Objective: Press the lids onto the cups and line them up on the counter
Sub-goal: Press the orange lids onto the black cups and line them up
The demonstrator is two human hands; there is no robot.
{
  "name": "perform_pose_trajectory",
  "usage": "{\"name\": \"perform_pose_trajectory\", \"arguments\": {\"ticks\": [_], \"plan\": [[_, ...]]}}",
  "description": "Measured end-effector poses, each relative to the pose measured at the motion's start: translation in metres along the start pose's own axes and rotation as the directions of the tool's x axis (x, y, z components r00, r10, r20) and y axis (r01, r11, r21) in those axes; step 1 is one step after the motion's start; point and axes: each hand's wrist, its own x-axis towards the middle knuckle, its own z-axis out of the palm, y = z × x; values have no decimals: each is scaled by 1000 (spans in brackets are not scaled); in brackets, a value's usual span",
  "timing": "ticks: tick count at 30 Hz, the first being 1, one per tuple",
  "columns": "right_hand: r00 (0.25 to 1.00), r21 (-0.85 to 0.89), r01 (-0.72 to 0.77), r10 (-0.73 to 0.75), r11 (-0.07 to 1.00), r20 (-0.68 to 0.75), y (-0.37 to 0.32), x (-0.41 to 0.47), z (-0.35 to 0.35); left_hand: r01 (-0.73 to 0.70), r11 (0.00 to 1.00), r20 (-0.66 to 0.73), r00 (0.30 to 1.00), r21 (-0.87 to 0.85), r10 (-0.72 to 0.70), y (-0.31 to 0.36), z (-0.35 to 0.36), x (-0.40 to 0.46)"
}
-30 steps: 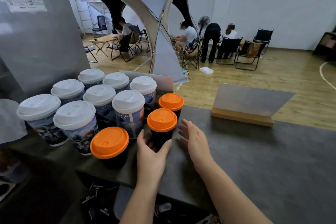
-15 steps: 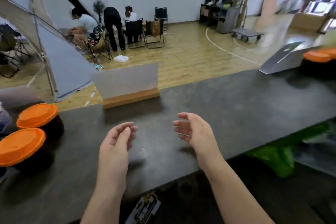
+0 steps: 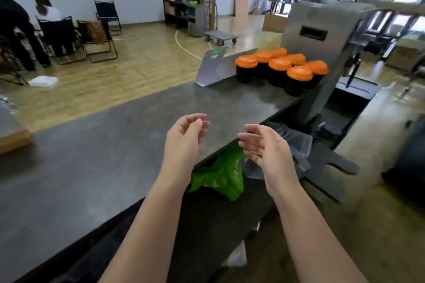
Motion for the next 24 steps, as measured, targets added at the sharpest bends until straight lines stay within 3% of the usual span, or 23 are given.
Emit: {"name": "perform_pose_trajectory", "arguments": {"ticks": [7, 15, 19, 24], "plan": [[991, -3, 62, -62, 998, -120, -27, 72, -117, 21, 1000, 88, 996, -14, -19, -20, 138, 16], [981, 46, 70, -60, 997, -183, -20, 159, -160, 51, 998, 83, 995, 48, -55, -40, 206, 71], [998, -5, 61, -61, 998, -24, -12, 219, -139, 37, 999, -3, 999, 26, -37, -46, 228, 129], [993, -114, 22, -9, 993, 115, -3, 313, -83, 62, 998, -234, 970, -21, -65, -53, 245, 233]]}}
